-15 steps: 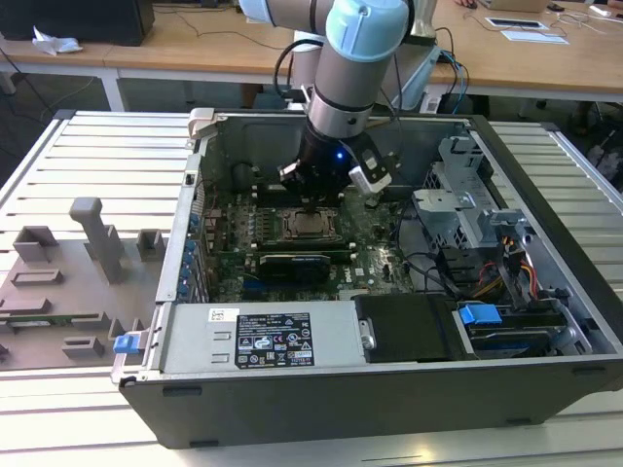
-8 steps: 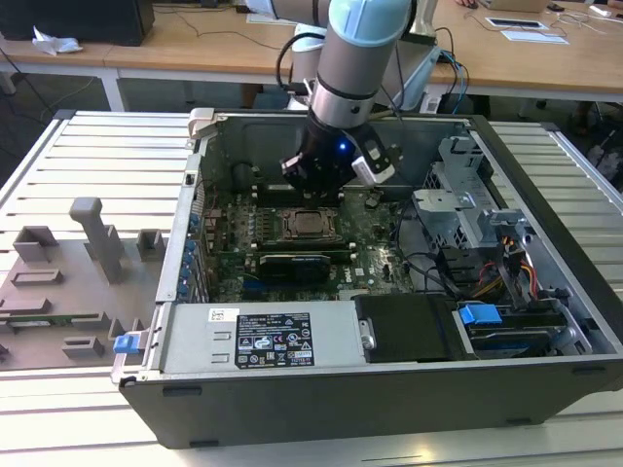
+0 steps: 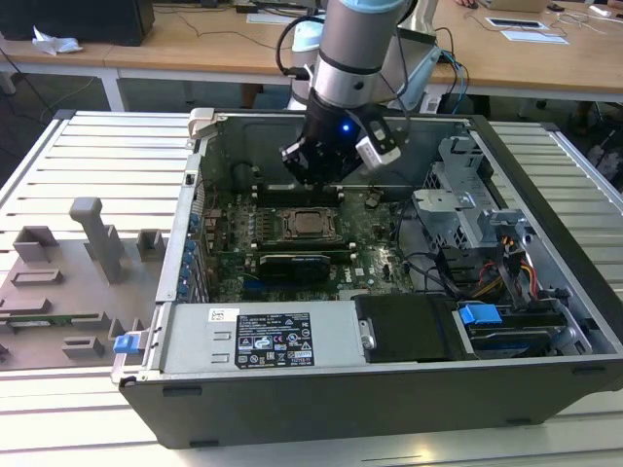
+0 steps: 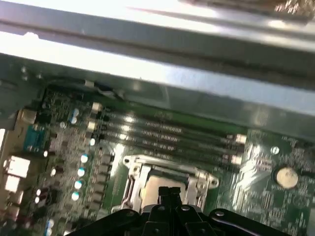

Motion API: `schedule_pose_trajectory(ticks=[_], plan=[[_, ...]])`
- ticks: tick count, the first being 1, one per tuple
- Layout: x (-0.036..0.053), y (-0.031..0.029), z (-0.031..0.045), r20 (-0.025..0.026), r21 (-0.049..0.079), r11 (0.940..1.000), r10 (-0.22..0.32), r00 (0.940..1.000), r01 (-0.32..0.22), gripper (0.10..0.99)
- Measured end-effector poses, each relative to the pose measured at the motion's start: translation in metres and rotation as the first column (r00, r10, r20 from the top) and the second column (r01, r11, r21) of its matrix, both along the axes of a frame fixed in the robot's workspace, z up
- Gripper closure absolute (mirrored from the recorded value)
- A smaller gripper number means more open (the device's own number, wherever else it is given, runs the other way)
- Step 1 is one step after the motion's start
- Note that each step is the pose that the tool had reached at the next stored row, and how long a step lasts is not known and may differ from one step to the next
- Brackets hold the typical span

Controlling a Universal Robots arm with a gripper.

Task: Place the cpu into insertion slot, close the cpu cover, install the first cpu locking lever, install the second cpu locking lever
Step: 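Install the second cpu locking lever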

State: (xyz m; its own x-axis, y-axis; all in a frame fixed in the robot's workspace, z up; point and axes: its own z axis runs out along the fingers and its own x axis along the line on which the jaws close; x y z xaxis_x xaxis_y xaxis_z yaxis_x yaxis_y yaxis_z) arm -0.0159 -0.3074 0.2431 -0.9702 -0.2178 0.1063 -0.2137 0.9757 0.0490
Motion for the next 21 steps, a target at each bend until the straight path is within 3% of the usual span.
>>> schedule_pose_trajectory(ticks=[1, 2, 5, 8, 13, 21], plan=[[0.0000, 0.0000, 0.0022, -0.0001, -0.015, 0.9999, 0.000, 1.0000, 0.000, 0.980], [0.0000, 0.0000, 0.0083, 0.0000, -0.019, 0.9998, 0.000, 1.0000, 0.000, 0.980], [0.0000, 0.0000, 0.0185, 0.0000, -0.020, 0.9998, 0.000, 1.0000, 0.000, 0.980], [0.0000, 0.0000, 0.0387, 0.0000, -0.022, 0.9998, 0.000, 1.0000, 0.000, 0.980], [0.0000, 0.0000, 0.0555, 0.0000, -0.022, 0.9997, 0.000, 1.0000, 0.000, 0.980], [0.0000, 0.0000, 0.0582, 0.0000, -0.022, 0.9998, 0.000, 1.0000, 0.000, 0.980]])
